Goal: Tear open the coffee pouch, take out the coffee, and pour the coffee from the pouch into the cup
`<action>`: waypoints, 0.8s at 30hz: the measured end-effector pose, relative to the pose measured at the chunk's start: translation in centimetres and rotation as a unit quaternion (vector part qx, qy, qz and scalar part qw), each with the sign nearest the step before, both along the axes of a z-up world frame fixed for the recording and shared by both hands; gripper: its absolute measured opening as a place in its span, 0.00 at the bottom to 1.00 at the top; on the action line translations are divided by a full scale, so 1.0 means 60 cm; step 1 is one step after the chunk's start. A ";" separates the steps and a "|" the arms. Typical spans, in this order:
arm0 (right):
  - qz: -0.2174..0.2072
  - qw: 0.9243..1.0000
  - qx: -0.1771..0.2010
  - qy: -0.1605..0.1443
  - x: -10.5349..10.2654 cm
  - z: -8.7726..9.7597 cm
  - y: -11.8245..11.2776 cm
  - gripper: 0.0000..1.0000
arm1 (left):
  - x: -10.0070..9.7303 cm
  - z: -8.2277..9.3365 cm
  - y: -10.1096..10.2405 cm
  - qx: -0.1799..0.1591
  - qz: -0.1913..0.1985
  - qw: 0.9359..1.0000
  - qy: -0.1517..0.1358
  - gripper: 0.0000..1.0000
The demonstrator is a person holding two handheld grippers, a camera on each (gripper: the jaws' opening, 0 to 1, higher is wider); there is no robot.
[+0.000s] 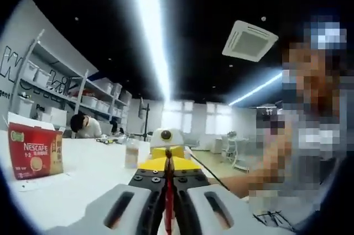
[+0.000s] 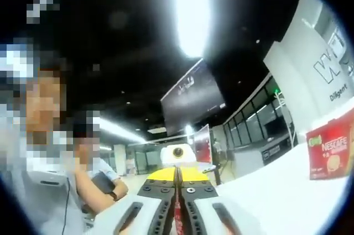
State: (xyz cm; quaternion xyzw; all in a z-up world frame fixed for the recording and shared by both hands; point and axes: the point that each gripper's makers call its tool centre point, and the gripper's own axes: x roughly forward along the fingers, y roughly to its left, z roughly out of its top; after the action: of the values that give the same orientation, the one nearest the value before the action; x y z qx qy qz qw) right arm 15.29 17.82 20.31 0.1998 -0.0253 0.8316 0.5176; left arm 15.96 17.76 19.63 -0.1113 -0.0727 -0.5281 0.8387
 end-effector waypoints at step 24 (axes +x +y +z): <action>-0.016 0.989 -0.103 -0.106 -0.007 -0.067 0.020 0.09 | 0.007 -0.025 -0.005 0.029 0.003 0.998 0.056 0.03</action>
State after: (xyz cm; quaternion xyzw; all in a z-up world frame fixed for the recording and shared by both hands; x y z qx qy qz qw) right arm 14.86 19.05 16.31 0.0560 0.0029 0.8376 0.5433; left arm 16.38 17.45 18.12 -0.1160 -0.0106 -0.5200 0.8462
